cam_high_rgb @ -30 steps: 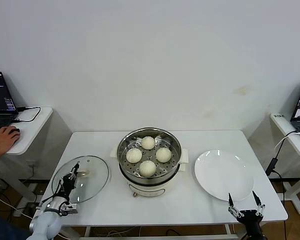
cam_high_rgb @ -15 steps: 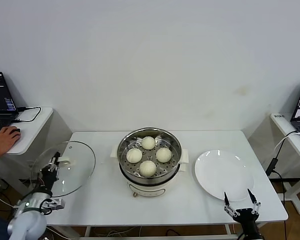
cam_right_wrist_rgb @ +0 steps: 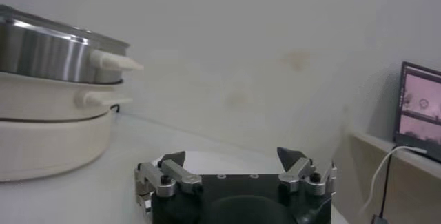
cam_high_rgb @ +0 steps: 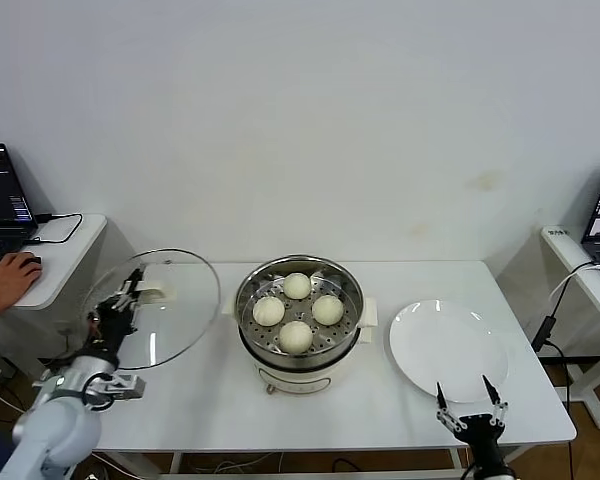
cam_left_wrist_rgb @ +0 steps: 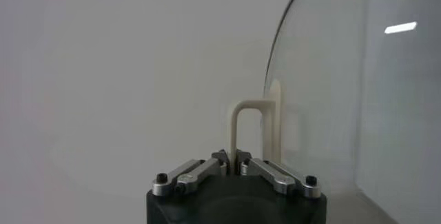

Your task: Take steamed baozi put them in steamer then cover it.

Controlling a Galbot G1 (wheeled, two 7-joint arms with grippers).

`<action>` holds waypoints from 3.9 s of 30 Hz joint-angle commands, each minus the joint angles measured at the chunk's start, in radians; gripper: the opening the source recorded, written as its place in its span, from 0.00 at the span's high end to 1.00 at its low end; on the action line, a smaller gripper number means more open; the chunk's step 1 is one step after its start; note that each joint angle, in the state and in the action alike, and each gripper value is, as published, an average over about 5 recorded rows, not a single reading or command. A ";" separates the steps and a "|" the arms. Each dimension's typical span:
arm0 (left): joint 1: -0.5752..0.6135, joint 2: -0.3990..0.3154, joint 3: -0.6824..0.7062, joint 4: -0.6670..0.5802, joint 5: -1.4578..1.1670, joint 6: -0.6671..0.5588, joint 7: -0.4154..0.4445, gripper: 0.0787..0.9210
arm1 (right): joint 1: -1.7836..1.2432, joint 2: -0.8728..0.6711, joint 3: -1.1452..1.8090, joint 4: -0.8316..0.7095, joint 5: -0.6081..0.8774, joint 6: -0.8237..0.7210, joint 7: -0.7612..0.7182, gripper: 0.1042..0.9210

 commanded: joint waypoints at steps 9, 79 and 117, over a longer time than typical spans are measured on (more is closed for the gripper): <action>-0.421 -0.142 0.507 0.007 0.218 0.208 0.224 0.93 | 0.037 0.058 -0.023 -0.052 -0.111 0.010 0.025 0.12; -0.378 -0.461 0.561 0.143 0.422 0.192 0.242 0.75 | 0.041 0.067 -0.038 -0.089 -0.148 0.034 0.029 0.12; 0.504 -0.364 -0.056 -0.121 -1.128 -0.327 -0.173 0.12 | -0.105 -0.097 -0.114 0.080 0.035 -0.026 -0.016 0.12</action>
